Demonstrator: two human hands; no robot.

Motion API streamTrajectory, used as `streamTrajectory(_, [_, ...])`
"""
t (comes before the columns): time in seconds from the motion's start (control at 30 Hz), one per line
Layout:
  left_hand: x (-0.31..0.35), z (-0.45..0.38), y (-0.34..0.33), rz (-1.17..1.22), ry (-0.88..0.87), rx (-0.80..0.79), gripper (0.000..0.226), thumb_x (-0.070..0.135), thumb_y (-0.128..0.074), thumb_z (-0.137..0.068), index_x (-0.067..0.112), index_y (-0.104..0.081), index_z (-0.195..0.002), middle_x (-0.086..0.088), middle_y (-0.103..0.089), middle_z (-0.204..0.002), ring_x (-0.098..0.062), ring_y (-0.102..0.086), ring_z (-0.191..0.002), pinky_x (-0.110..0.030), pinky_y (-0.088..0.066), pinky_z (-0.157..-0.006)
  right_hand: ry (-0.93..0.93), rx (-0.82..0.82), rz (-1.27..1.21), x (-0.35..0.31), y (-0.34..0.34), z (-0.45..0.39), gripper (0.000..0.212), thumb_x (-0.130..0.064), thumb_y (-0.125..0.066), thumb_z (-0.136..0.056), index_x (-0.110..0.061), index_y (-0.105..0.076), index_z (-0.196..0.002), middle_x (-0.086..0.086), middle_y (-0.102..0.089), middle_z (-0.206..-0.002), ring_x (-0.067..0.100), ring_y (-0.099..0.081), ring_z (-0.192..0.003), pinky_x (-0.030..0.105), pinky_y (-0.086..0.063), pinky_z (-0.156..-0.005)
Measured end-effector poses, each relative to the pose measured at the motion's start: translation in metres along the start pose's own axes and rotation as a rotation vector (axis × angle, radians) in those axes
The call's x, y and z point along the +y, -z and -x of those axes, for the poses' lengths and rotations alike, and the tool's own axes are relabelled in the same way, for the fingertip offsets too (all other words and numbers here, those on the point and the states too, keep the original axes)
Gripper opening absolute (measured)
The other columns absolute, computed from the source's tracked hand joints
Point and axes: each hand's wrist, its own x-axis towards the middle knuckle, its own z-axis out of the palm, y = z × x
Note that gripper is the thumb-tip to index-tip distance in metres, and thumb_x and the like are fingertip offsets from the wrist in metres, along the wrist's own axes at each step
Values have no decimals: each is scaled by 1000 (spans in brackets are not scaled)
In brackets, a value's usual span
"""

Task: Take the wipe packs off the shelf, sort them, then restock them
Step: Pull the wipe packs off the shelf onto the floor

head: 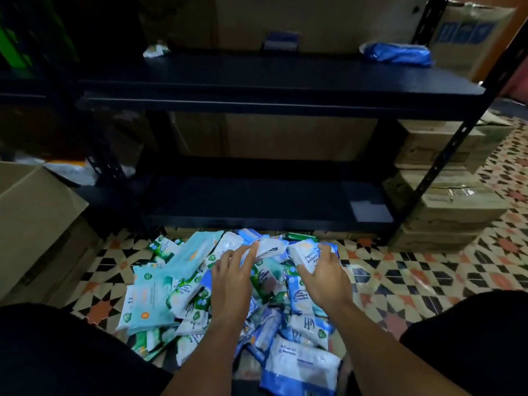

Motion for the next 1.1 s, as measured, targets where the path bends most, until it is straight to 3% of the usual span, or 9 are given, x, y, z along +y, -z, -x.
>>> streamTrajectory(0.17, [29,-10,-21,80,-90,-33,103,-6,-87,-51,22,-54,-145,-2,-62,-131,-31,-55,-115,-48,-51,-87,-133,109,-138,20,-2,-10,71,-51,-68,-88,-17,-32,-139,11,-55,-133,35,-58,-114,42,-49,-87])
streamTrajectory(0.3, [41,-18,-32,387,-166,-300,65,43,-65,-96,42,-35,-154,10,-47,-146,-18,-39,-134,-39,-38,-109,-203,-35,-182,41,-2,-20,123,-69,-80,-66,-32,-3,-154,17,-51,-139,39,-55,-122,42,-47,-94])
streamTrajectory(0.37, [41,-21,-37,547,-183,-572,62,63,-48,-98,53,-24,-154,15,-38,-154,-7,-27,-142,-30,-25,-116,-255,-251,-50,49,-1,-20,156,-65,-90,-54,-44,31,-149,25,-22,-159,45,-29,-144,54,-35,-107])
streamTrajectory(0.47, [33,-27,-45,558,-180,-580,58,58,-43,-101,53,-20,-154,13,-34,-159,-8,-22,-146,-38,-22,-120,-298,-390,3,63,-3,-29,172,-46,-100,-42,-59,49,-127,19,21,-164,49,10,-150,76,-6,-112])
streamTrajectory(0.63, [33,-43,-51,357,-210,-546,53,36,-47,-106,40,-30,-155,8,-44,-152,-19,-32,-141,-40,-28,-114,-284,-460,-132,85,-4,-39,180,-27,-102,-33,-60,49,-125,10,-16,-166,37,-21,-151,53,-30,-116])
streamTrajectory(0.73, [38,-57,-49,271,-209,-460,47,33,-47,-105,36,-41,-152,6,-51,-147,-20,-38,-138,-40,-30,-110,-200,-446,-413,90,-1,-47,135,3,-89,-70,-31,9,-157,-6,-41,-145,20,-46,-133,21,-49,-81])
streamTrajectory(0.9, [55,-101,-23,266,-280,-168,29,33,-54,-102,23,-66,-126,2,-68,-105,-27,-59,-102,-40,-50,-85,-61,-304,-186,65,25,-68,127,-27,-95,-65,-48,-11,-157,8,-56,-140,27,-60,-119,42,-53,-94])
streamTrajectory(1.0, [69,-138,5,231,-352,84,14,35,-60,-97,25,-70,-96,6,-62,-77,-22,-57,-78,-38,-53,-65,54,-38,-97,37,61,-88,66,-40,-81,-81,-29,-50,-138,0,-66,-97,22,-65,-92,39,-55,-81])
streamTrajectory(1.1, [90,-185,48,221,-423,288,18,37,-59,-97,25,-66,-86,6,-59,-70,-19,-56,-70,-36,-52,-58,218,292,-80,0,111,-107,27,-44,-71,-88,-23,-58,-100,-6,-57,-75,22,-62,-76,38,-51,-65])
